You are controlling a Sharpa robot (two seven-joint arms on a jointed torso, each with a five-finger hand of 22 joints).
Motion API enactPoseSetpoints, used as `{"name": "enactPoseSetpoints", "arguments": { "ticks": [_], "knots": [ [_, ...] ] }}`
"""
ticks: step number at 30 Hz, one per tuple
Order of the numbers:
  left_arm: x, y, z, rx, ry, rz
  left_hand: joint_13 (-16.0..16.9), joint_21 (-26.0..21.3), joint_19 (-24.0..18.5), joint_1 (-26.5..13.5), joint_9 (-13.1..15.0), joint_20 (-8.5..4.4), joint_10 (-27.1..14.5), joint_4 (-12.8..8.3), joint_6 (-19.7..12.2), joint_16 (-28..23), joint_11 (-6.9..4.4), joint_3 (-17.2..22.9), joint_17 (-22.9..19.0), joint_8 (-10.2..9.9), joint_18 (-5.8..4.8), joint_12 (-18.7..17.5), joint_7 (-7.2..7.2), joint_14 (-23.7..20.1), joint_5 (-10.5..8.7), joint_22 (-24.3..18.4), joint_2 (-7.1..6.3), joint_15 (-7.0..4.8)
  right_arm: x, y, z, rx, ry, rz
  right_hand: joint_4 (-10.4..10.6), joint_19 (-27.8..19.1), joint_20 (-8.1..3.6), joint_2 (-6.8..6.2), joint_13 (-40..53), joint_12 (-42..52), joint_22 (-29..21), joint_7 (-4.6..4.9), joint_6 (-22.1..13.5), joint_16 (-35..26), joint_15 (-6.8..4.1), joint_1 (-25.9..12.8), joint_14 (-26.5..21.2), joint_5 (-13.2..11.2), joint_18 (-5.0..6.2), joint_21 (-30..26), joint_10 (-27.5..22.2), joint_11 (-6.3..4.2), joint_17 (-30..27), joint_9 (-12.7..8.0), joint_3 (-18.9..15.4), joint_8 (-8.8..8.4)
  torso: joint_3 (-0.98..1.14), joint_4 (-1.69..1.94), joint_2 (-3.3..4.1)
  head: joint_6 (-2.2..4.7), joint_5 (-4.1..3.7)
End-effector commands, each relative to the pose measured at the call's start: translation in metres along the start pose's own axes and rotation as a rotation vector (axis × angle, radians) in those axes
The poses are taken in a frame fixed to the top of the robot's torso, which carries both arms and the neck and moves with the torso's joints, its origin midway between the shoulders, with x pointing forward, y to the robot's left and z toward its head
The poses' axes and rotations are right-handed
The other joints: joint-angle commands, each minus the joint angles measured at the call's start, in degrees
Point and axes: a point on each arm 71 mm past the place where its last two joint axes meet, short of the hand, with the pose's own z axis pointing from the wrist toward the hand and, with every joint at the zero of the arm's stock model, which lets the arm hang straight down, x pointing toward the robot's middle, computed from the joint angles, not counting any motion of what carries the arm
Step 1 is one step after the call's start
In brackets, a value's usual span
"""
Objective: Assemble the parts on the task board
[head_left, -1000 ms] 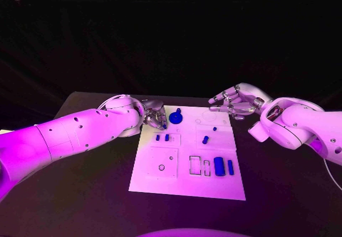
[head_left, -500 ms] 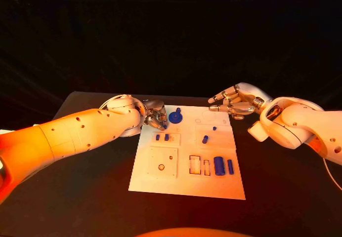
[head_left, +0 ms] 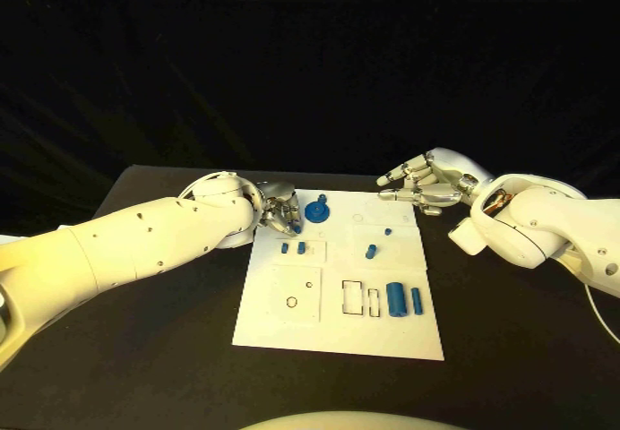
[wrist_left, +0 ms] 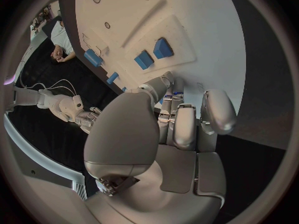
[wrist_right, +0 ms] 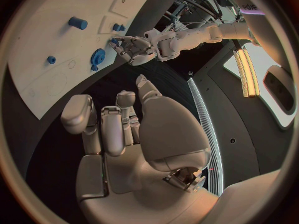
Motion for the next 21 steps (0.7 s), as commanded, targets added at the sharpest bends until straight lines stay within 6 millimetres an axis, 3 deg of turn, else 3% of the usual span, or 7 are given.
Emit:
{"name": "enactPoseSetpoints", "arguments": {
  "ticks": [1, 4, 5, 9, 11, 15, 21],
  "knots": [
    [0.003, 0.001, 0.0, -0.008, 0.021, 0.01, 0.08, 0.0, 1.56, -0.77, -0.15, -0.27, -0.08, -0.29, -0.76, 0.13, 0.57, 0.11, 0.04, -0.5, -0.77, -0.35, 0.32, 1.5, -0.31, 0.11, -0.12, 0.09, 0.001, 0.0, 0.0, -0.002, 0.01, -0.006, -0.02, -0.51, -0.04, 0.4, -0.22, -0.26, -0.27, 0.03, -0.43, -0.31, 0.17, 0.1, 2.42, 0.26, 1.12, -0.28, -0.53, -0.07, -0.17, -0.03, -0.25, 0.26, -0.07, 0.02, -0.01, 0.05, 0.03],
    [0.003, 0.001, 0.0, -0.01, 0.02, 0.009, 0.22, 0.03, 1.54, -1.11, -0.81, -0.1, -0.01, -0.42, -3.1, 0.18, 0.86, 0.25, -0.04, -1.97, -0.8, -0.64, 0.76, 1.48, -0.3, 0.21, -0.53, 0.34, 0.001, -0.001, 0.0, 0.007, 0.012, -0.012, 0.04, -1.31, 0.03, 0.47, -5.11, -6.05, -1.68, 0.16, -0.88, -0.96, 0.29, 0.36, 2.11, 0.2, 1.38, -1.32, -4.17, 0.05, -0.92, -0.08, -0.59, 0.13, -0.05, 0.03, 0.0, 0.05, 0.03],
    [0.003, 0.001, 0.0, -0.012, 0.019, 0.009, 0.24, 0.06, 1.53, -1.2, -0.93, -0.06, -0.03, -0.45, -3.49, 0.18, 0.98, 0.28, -0.06, -2.15, -0.81, -0.72, 1.0, 1.47, -0.3, 0.25, -0.64, 0.41, 0.001, -0.002, 0.0, 0.012, 0.015, -0.018, 0.12, -2.57, 0.1, 0.82, -9.72, -11.69, -3.8, 0.23, -1.14, -2.29, 0.37, 0.74, 1.52, 0.27, 1.79, -2.85, -7.64, 0.14, -2.56, -0.09, -0.58, 0.07, -0.07, 0.03, -0.01, 0.09, 0.02],
    [0.002, 0.002, -0.001, -0.015, 0.011, 0.007, 0.38, -0.05, 1.45, -1.46, -1.44, 0.25, -0.14, -0.61, -5.81, 0.15, 1.54, 0.52, -0.3, -2.45, -0.84, -1.1, 1.76, 1.38, -0.29, 0.27, -1.03, 0.84, 0.0, -0.004, 0.0, 0.025, 0.024, -0.083, 0.43, -6.49, 0.29, 1.34, -17.32, -20.5, -11.1, 0.46, -1.12, -7.78, 0.57, 2.14, -0.56, 0.49, 3.09, -8.52, -10.54, 0.45, -8.83, 0.01, -0.21, 0.35, -0.09, -0.03, -0.02, 0.14, 0.01],
    [0.001, 0.003, -0.001, -0.017, 0.006, 0.004, 0.48, -0.07, 1.41, -1.58, -1.52, 0.42, -0.14, -0.7, -7.67, 0.2, 1.73, 0.68, -0.32, -2.4, -0.84, -1.31, 1.98, 1.35, -0.3, 0.32, -1.25, 1.02, -0.001, -0.006, 0.0, 0.035, 0.027, -0.115, 0.76, -5.91, 0.45, 0.65, -25.1, -27.3, -11.95, 0.82, -1.19, -9.38, 0.86, 2.79, -0.28, -0.11, 3.13, -9.59, -7.56, 0.77, -10.21, -0.09, -0.34, 0.46, -0.09, 0.01, -0.01, 0.17, -0.06],
    [-0.001, 0.006, -0.003, -0.024, -0.011, -0.004, 0.61, -0.05, 1.37, -1.65, -1.54, 0.64, -0.24, -0.85, -9.93, 0.23, 1.99, 0.77, -0.44, -2.46, -0.85, -1.61, 2.33, 1.3, -0.3, 0.41, -1.54, 1.26, -0.004, -0.011, 0.0, 0.069, 0.032, -0.21, 0.33, -5.37, 0.45, 0.59, -30.26, -32.44, -12.38, 0.8, -0.09, -10.89, 0.84, 4.29, -0.2, -0.07, 3.15, -10.12, -8.59, 0.99, -11.76, 0.01, 0.31, 0.96, -0.09, 0.0, -0.07, 0.2, -0.06],
    [-0.008, 0.018, -0.01, -0.036, -0.066, -0.07, 0.71, 0.02, 1.29, -0.8, -1.08, 0.84, -0.58, -1.27, -8.53, 0.31, 2.22, 1.76, -0.46, -1.44, -0.85, -2.0, 2.58, 1.27, -0.22, 0.55, -0.75, 1.42, -0.005, -0.021, 0.0, 0.122, 0.039, -0.482, -1.7, -3.11, 0.19, 0.06, -39.5, -39.71, -10.0, 0.31, 2.84, -9.69, 0.6, 7.59, 1.13, -0.5, 2.68, -8.63, -5.34, 0.61, -9.86, 0.0, 4.06, 1.37, -0.01, -0.02, -0.1, 0.53, -0.31]
  ]
}}
